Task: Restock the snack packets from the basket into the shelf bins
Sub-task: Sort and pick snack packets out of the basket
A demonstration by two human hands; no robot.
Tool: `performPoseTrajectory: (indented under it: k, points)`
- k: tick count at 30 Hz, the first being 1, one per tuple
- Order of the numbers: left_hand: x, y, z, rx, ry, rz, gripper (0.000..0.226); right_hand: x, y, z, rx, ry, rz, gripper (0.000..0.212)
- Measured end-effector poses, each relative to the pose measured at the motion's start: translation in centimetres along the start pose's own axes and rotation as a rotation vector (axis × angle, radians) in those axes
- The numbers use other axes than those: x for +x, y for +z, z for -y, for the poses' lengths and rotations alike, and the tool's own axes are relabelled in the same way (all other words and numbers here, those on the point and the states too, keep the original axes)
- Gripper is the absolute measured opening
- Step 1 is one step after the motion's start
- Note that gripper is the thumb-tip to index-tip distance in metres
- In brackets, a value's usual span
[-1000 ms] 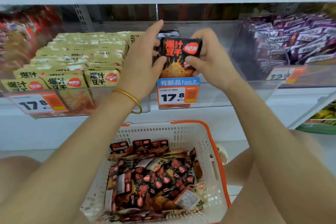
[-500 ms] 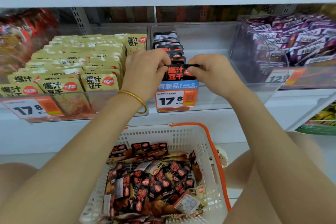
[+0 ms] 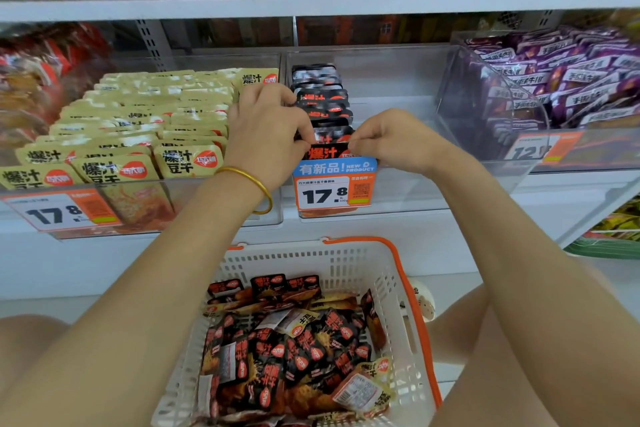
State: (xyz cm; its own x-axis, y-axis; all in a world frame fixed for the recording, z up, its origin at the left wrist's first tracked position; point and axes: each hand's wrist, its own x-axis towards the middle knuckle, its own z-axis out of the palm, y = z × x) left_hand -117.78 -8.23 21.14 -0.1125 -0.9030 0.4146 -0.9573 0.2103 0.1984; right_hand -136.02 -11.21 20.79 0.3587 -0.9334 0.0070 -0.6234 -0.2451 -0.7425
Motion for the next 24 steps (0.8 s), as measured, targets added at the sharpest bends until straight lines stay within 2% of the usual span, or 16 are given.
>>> performPoseTrajectory:
  k: [4,8,10,12,14,15,17,19,24]
  points:
    - [-0.6,0.8,0.1,-0.035,0.001,-0.082,0.009,-0.1,0.2,0.2,-0.043,-0.02,-0.019,0.018]
    - [-0.9,1.3,0.4,-0.092,0.005,-0.096,0.01,-0.4,0.6,0.2,-0.139,-0.047,-0.071,0.017]
    - [-1.4,1.3,0.6,-0.158,0.029,-0.176,0.013,-1.1,0.5,-0.1,-0.198,-0.056,-0.207,0.012]
    - [-2.6,1.3,0.9,-0.231,0.034,-0.301,0.014,-2.2,0.4,-0.5,-0.222,-0.106,-0.431,0.01]
    - [-4.6,1.6,0.8,-0.296,0.036,-0.376,0.012,-4.2,0.5,-0.6,-0.078,-0.196,-0.62,0.002]
    - [-5.9,2.0,0.8,-0.325,0.043,-0.386,0.01,-5.4,0.9,-0.5,0.021,-0.231,-0.659,0.008]
    - [-8.8,3.3,1.0,-0.369,0.05,-0.358,0.008,-7.8,2.8,-0.7,0.157,-0.258,-0.605,0.017]
    - [-11.6,5.1,1.5,-0.38,0.034,-0.275,0.009,-9.5,5.6,-1.7,0.158,-0.217,-0.459,0.02]
    - [-15.0,9.3,3.9,-0.304,-0.04,0.0,0.014,-8.0,12.5,-6.7,-0.13,-0.093,-0.05,0.009]
